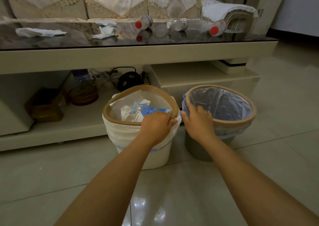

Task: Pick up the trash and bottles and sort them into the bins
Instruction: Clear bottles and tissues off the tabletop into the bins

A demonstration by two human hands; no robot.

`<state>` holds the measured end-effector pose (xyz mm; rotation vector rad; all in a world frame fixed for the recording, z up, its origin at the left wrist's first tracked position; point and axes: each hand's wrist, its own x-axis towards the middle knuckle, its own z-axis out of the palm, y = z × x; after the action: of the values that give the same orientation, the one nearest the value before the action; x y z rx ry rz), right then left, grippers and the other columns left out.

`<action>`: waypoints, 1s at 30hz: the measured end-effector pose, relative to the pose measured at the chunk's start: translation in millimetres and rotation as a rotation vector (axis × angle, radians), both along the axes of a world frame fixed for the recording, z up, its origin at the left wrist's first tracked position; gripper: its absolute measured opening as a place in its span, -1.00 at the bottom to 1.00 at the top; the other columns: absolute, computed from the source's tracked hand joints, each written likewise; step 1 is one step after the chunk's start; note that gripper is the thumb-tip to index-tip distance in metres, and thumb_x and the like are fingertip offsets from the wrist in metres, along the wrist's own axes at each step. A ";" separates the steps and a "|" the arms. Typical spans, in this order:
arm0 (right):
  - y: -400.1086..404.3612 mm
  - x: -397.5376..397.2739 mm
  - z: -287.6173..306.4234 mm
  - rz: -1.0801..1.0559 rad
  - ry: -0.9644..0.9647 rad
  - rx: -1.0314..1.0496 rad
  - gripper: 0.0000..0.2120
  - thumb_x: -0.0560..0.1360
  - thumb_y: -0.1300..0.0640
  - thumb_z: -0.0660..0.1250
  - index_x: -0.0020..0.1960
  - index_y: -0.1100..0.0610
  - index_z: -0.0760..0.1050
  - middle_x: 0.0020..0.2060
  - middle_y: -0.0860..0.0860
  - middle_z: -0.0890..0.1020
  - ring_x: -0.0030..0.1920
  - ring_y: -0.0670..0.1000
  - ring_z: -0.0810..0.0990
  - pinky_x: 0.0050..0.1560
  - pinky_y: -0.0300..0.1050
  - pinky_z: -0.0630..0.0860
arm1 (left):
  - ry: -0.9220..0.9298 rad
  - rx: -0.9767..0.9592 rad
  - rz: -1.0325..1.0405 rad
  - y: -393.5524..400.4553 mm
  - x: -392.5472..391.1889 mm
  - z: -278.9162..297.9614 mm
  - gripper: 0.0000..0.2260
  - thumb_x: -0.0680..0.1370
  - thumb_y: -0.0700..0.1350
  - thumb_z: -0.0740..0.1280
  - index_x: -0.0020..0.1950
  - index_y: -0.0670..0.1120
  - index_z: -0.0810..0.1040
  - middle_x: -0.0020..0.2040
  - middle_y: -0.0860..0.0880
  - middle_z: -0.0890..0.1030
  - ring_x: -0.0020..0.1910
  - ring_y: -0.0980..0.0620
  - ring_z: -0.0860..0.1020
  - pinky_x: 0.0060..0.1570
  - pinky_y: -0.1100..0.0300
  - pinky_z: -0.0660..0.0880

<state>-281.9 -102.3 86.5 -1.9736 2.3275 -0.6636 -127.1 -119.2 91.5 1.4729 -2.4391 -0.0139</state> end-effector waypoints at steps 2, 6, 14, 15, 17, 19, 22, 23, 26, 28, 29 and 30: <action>2.1 7.4 -1.6 0.065 -0.082 -0.082 -0.58 0.61 -0.13 -0.01 0.39 0.02 0.27 0.10 0.10 0.53 0.14 0.12 0.49 0.25 0.13 0.34 | -0.013 0.001 0.002 1.4 -0.3 0.1 -0.63 0.64 0.13 0.01 0.22 -0.02 0.49 0.07 -0.05 0.60 0.06 -0.04 0.53 0.12 0.04 0.45; 8.0 18.6 -4.8 0.145 -0.071 -0.149 -0.59 0.62 -0.09 -0.04 0.36 0.04 0.32 0.10 0.05 0.55 0.11 0.06 0.50 0.14 0.06 0.38 | -0.019 -0.043 -0.024 3.2 2.8 0.0 -0.63 0.64 0.12 0.00 0.29 0.00 0.45 0.25 -0.02 0.54 0.25 -0.02 0.44 0.22 0.05 0.38; 7.2 8.4 15.3 0.254 0.297 -0.198 -0.63 0.61 -0.07 0.02 0.28 0.06 0.40 0.16 0.06 0.55 0.15 0.08 0.51 0.19 0.06 0.38 | 0.143 -0.009 -0.035 12.4 0.8 5.6 -0.50 0.63 0.11 0.10 0.54 0.01 0.09 0.51 0.03 0.22 0.46 0.05 0.20 0.40 0.10 0.14; 5.6 5.9 23.1 0.268 0.312 -0.197 -0.65 0.61 -0.06 0.06 0.29 0.06 0.41 0.20 0.08 0.54 0.19 0.10 0.50 0.23 0.09 0.36 | 0.164 0.005 -0.013 13.3 -0.6 12.0 -0.48 0.62 0.12 0.14 0.53 0.01 0.11 0.50 0.03 0.24 0.45 0.05 0.22 0.39 0.10 0.16; 3.6 0.9 42.6 0.284 0.325 -0.202 -0.65 0.60 -0.03 0.13 0.31 0.09 0.41 0.26 0.14 0.51 0.24 0.15 0.48 0.26 0.17 0.34 | 0.154 0.018 0.030 15.7 -5.7 34.4 -0.44 0.59 0.13 0.21 0.53 0.01 0.13 0.49 0.03 0.25 0.44 0.04 0.23 0.38 0.10 0.18; 3.7 -3.0 66.5 0.290 0.316 -0.187 -0.60 0.58 -0.03 0.09 0.33 0.12 0.42 0.30 0.19 0.48 0.26 0.18 0.48 0.25 0.20 0.37 | 0.123 -0.002 0.062 19.0 -9.8 61.3 -0.42 0.57 0.12 0.24 0.53 0.01 0.13 0.50 0.03 0.24 0.45 0.04 0.22 0.37 0.09 0.18; 11.9 -7.3 102.6 0.309 0.285 -0.131 -0.44 0.56 -0.11 -0.11 0.39 0.12 0.37 0.36 0.19 0.42 0.34 0.18 0.42 0.30 0.20 0.33 | 0.065 -0.025 0.088 22.2 -10.6 103.1 -0.39 0.56 0.12 0.26 0.53 0.01 0.10 0.52 0.01 0.20 0.47 0.02 0.19 0.40 0.08 0.17; 16.0 -11.3 116.2 0.318 0.268 -0.122 -0.41 0.55 -0.14 -0.14 0.40 0.12 0.36 0.38 0.19 0.41 0.35 0.18 0.40 0.32 0.19 0.31 | 0.032 -0.040 0.084 23.3 -9.4 118.0 -0.39 0.56 0.13 0.26 0.53 0.00 0.10 0.52 0.01 0.20 0.47 0.01 0.18 0.40 0.07 0.17; 27.6 -22.6 150.9 0.329 0.259 -0.137 -0.40 0.54 -0.15 -0.13 0.41 0.12 0.34 0.38 0.18 0.40 0.36 0.18 0.40 0.32 0.19 0.31 | -0.069 -0.086 0.069 30.0 -3.7 157.1 -0.39 0.56 0.12 0.26 0.53 0.02 0.11 0.52 0.03 0.19 0.48 0.01 0.18 0.38 0.08 0.19; 21.8 -30.8 168.6 0.346 0.284 -0.188 -0.48 0.56 -0.11 0.01 0.41 0.12 0.32 0.38 0.17 0.41 0.35 0.16 0.41 0.32 0.20 0.33 | -0.087 -0.098 0.063 23.5 1.5 176.0 -0.40 0.56 0.11 0.26 0.53 0.04 0.09 0.52 0.03 0.18 0.48 0.02 0.17 0.39 0.07 0.19; 15.8 -35.0 176.2 0.357 0.301 -0.210 -0.51 0.56 -0.08 0.10 0.42 0.12 0.31 0.38 0.17 0.41 0.35 0.16 0.40 0.32 0.20 0.34 | -0.097 -0.107 0.063 17.1 3.0 183.5 -0.40 0.56 0.11 0.25 0.53 0.04 0.09 0.52 0.03 0.19 0.48 0.02 0.17 0.40 0.07 0.18; 8.1 -38.4 182.5 0.369 0.326 -0.229 -0.50 0.55 -0.06 0.17 0.43 0.12 0.30 0.38 0.16 0.41 0.35 0.15 0.40 0.33 0.20 0.33 | -0.098 -0.125 0.066 9.2 3.7 190.0 -0.41 0.56 0.11 0.24 0.53 0.05 0.09 0.52 0.03 0.20 0.48 0.02 0.17 0.40 0.07 0.18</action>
<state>-320.3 -94.2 268.9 -2.7037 2.0108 -0.6421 -123.4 -109.9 281.6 1.5305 -2.4161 0.2256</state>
